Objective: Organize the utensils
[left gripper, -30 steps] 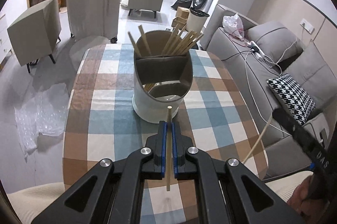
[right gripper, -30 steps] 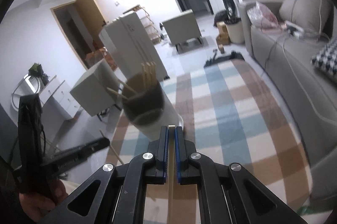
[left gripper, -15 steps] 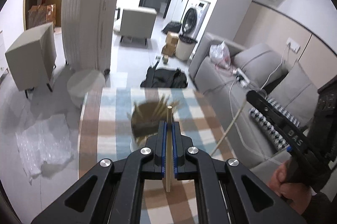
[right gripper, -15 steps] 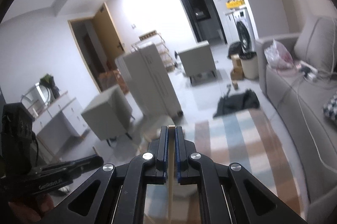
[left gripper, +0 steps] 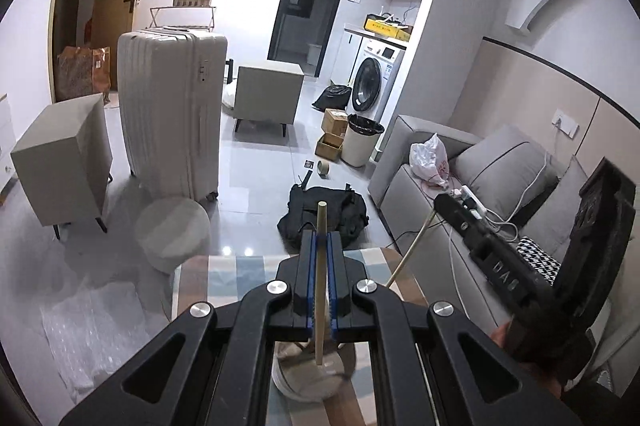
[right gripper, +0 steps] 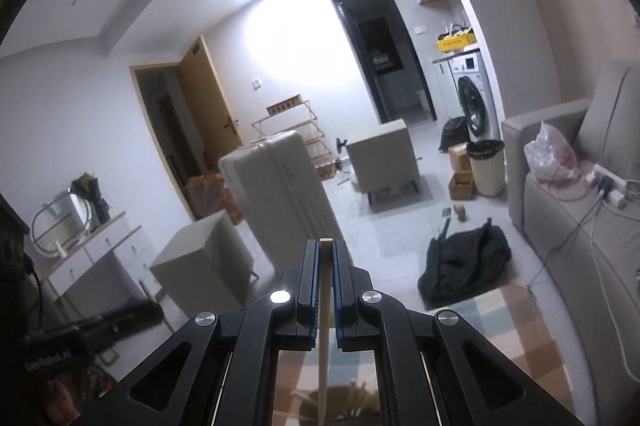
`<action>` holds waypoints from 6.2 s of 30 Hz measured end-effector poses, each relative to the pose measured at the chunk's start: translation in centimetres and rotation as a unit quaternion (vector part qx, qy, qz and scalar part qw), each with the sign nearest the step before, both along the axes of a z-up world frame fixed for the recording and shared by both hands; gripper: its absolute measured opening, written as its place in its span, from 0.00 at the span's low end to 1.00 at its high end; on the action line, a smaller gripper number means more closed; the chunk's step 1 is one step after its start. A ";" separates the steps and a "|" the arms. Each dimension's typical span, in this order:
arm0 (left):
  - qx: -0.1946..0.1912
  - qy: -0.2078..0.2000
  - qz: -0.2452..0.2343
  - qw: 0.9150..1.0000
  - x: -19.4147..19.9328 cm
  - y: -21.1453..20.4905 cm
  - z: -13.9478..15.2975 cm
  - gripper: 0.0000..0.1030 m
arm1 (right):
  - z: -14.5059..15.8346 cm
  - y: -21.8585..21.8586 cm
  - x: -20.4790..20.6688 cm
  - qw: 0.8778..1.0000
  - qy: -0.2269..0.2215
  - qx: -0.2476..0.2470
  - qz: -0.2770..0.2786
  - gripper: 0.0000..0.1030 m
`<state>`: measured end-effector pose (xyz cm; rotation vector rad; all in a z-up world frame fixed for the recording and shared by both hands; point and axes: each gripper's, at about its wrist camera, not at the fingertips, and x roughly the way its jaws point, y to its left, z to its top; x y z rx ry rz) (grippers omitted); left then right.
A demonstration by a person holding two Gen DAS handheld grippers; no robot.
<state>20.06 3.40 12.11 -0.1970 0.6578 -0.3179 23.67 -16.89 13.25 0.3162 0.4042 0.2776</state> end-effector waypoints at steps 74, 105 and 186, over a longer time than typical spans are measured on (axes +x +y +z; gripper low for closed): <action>0.054 0.010 0.085 0.995 -12.0 -0.3 -1.9 0.87 | -3.3 -2.7 -17.7 0.998 0.025 -0.025 0.056 0.93; 0.068 -0.013 0.100 0.993 -17.3 -2.2 -2.4 0.89 | -3.5 -4.6 -24.0 0.999 0.011 -0.021 0.037 1.00; 0.063 -0.001 0.121 0.991 -18.4 -2.2 -3.7 0.89 | -4.7 -4.9 -25.1 0.999 0.021 -0.032 0.032 1.00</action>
